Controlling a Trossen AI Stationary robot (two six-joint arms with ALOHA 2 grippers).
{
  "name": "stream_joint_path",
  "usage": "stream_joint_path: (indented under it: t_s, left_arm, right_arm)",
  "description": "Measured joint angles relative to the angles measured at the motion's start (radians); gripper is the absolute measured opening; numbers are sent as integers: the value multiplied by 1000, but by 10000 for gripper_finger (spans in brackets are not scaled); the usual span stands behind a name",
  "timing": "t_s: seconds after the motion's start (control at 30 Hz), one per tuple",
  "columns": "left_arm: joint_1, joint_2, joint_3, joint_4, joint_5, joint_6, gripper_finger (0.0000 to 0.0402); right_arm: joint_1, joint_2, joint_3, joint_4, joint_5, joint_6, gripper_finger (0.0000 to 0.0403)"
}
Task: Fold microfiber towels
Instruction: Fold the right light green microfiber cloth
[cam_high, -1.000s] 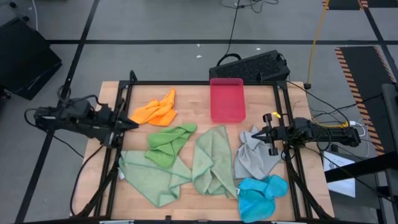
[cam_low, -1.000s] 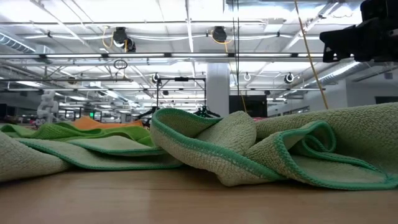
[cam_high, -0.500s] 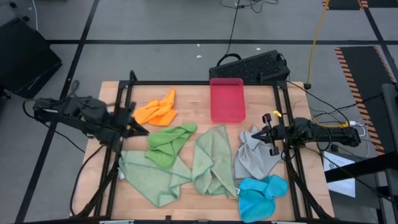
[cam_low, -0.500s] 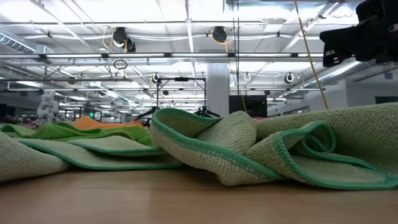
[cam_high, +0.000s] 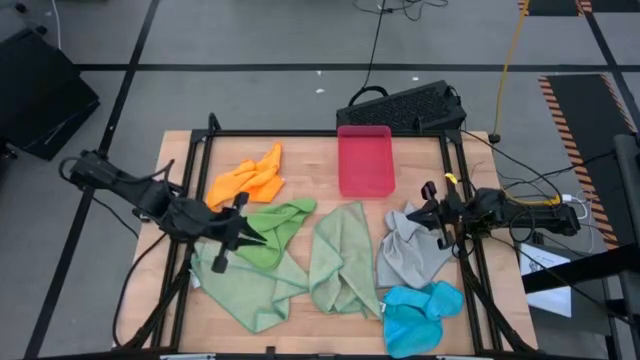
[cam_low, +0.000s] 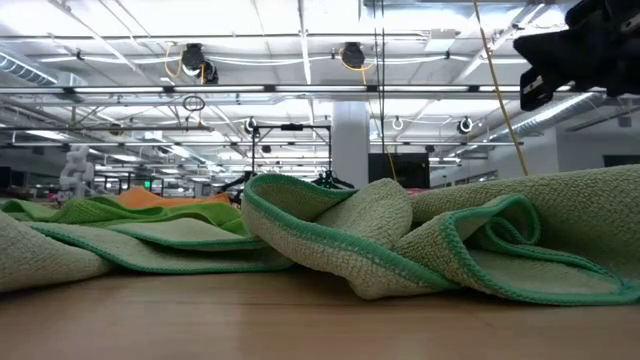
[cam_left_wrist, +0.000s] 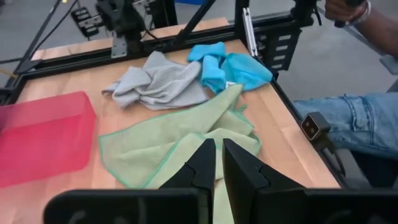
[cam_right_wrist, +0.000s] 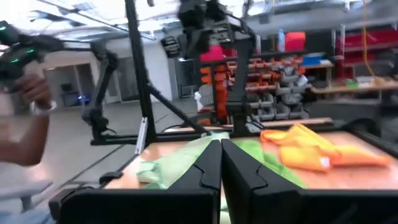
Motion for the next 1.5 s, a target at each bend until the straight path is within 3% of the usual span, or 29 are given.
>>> stream_joint_path:
  t_s: [0.2,0.33,0.43,0.57,0.9,1.17,1.33,1.5]
  left_arm:
    - [-5,31,0,2,-1,2,33]
    - [-5,44,0,3,-3,2,33]
    - [-5,44,0,2,-18,2,33]
    - [-5,44,0,6,-42,0,33]
    - [-5,41,0,7,-44,-1,33]
    - [-5,47,0,7,-44,-13,33]
    - [-12,75,0,6,-45,-40,33]
    - [-12,136,-1,7,-45,-47,33]
  right_arm:
    - [0,19,0,12,119,134,0]
    - [5,47,22,135,96,136,0]
    - [23,88,73,126,71,85,0]
    - [39,167,223,102,77,39,0]
    - [83,532,661,-215,94,10,0]
    - [211,837,944,-469,317,-4,0]
    - [316,968,983,-481,405,31,0]
    - [418,1075,974,-482,579,87,0]
